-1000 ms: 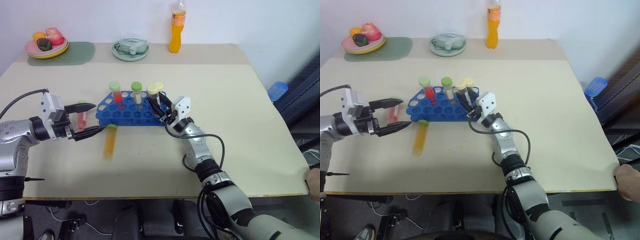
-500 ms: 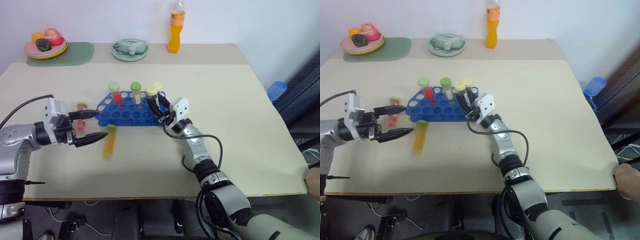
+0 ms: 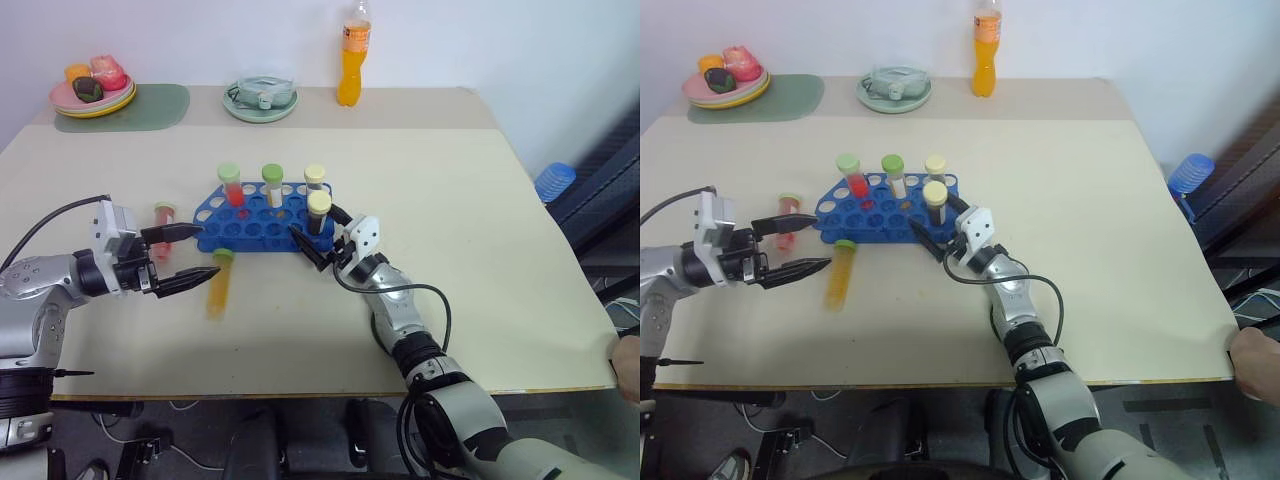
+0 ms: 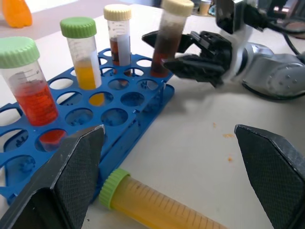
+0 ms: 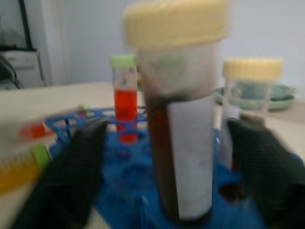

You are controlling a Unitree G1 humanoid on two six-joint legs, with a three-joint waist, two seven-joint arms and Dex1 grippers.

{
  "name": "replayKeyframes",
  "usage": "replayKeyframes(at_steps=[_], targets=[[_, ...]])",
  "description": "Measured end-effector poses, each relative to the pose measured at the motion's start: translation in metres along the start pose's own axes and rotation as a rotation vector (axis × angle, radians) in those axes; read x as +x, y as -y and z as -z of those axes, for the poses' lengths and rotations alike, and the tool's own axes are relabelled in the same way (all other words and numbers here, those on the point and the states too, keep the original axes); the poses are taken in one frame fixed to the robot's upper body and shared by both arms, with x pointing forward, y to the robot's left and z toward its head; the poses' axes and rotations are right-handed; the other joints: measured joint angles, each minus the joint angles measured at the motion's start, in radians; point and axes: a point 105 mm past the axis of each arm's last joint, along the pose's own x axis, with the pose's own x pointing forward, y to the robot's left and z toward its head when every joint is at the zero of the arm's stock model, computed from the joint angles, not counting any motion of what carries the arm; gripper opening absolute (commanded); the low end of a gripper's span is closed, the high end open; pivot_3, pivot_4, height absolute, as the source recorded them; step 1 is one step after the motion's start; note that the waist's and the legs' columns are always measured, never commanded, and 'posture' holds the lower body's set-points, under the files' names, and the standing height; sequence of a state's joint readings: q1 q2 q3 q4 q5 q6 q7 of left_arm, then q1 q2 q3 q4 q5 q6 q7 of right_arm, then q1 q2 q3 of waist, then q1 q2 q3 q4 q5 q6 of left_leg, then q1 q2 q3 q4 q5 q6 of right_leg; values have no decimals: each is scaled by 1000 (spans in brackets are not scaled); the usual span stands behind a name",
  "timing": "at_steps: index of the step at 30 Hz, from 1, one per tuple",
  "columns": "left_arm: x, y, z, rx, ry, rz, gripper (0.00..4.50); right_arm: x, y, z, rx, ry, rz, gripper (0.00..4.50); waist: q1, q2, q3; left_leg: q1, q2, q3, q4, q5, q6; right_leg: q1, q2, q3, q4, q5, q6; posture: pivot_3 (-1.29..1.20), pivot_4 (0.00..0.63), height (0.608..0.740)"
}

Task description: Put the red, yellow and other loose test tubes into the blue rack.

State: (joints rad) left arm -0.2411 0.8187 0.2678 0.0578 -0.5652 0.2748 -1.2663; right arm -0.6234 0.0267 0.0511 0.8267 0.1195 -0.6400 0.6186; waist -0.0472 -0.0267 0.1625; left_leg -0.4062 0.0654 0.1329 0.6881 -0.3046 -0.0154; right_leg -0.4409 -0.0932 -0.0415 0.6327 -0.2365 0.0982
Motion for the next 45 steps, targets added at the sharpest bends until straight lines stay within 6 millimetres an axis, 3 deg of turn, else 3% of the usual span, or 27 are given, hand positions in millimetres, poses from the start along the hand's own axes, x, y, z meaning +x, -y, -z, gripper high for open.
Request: replayKeyframes(at_steps=[5,16,21,25,29,34,40,45], targets=[[2,-3,-2,-70,29,-74,4500,-21,16,-10,-113,-11,15,4480,2,0,0,0,0,0,0,0,0,0,0,0,0,0,0,0,150,740],[-4,4,5,-168,-6,-194,4500,-69,26,-31,-196,-176,-66,4480,4,0,0,0,0,-1,0,0,0,0,0,0,0,0,0,0,150,740],[-11,6,30,-235,-184,-384,4500,-102,29,-46,-217,-299,-131,4480,9,0,0,0,0,-2,-1,0,0,1,-1,0,-1,0,0,0,150,740],[-13,12,34,-341,-316,-500,4500,-131,13,-61,-152,-374,-273,4480,25,-1,0,2,0,-2,-1,0,1,3,-1,0,-2,0,0,0,150,740],[-2,12,15,-434,-368,-497,4500,-133,11,-72,-145,-381,-315,4480,34,-2,0,14,-1,-2,-3,-3,5,13,0,0,-3,0,-1,0,150,740],[13,12,-4,-485,-429,-469,4500,-131,17,-76,-152,-388,-304,4480,35,-2,-1,15,-2,-2,-3,-1,1,15,0,1,-3,0,-1,0,150,740],[36,11,7,-521,-523,-470,4500,-131,7,-91,-124,-367,-382,4480,36,-2,0,15,-2,-3,-4,0,0,14,-1,1,-3,0,-1,0,150,740],[41,2,15,-543,-588,-542,4500,-136,-1,-105,-87,-343,-441,4480,37,-3,0,15,-2,-5,-4,0,0,14,-1,1,-3,0,-1,0,150,740]])
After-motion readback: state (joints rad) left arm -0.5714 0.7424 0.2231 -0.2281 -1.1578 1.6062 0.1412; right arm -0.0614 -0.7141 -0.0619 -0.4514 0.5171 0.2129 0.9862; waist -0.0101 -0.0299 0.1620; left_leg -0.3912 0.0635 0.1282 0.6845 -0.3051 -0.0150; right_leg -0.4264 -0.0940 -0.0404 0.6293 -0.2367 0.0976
